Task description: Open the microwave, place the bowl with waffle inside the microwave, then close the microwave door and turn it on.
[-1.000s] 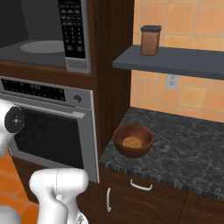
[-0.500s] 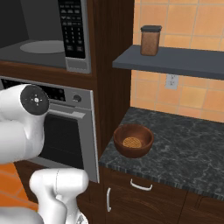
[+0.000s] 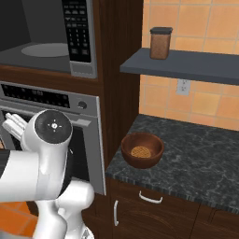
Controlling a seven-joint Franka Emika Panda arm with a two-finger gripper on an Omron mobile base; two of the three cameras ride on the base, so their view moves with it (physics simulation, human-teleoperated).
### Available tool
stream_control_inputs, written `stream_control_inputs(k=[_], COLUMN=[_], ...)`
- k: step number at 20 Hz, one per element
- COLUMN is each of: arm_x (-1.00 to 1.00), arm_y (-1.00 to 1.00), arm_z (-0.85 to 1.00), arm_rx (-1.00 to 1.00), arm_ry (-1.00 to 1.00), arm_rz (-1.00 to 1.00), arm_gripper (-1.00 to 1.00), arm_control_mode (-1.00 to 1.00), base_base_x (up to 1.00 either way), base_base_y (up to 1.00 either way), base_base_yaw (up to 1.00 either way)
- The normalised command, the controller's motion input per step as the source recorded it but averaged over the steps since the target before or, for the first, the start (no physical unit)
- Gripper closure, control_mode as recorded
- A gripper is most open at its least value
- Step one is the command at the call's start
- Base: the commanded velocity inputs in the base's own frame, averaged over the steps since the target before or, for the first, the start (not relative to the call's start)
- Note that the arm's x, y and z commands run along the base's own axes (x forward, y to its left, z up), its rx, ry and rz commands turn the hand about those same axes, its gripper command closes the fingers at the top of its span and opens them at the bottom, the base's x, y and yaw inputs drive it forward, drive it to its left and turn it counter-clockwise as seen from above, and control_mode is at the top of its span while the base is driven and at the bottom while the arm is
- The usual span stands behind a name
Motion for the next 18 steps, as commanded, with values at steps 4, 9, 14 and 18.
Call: stream_control_inputs(k=[4, 9, 14, 18], arm_x=[0.11, 0.51, 0.34, 0.34], arm_y=[-1.0, -1.0, -1.0, -0.77], arm_z=[-0.81, -0.21, -0.23, -0.29], arm_rx=[0.0, 0.11, 0.2, 0.12], arm_ry=[0.06, 0.22, 0.0, 0.01], arm_rz=[-0.41, -0.37, -0.16, -0.01], arm_gripper=[-1.0, -1.0, -1.0, -1.0], arm_control_mode=[-1.0, -1.0, -1.0, -1.0], base_base_x=[0.0, 0.0, 0.0, 0.0], base_base_y=[0.0, 0.0, 0.0, 0.0], base_base_yaw=[0.0, 0.0, 0.0, 0.0])
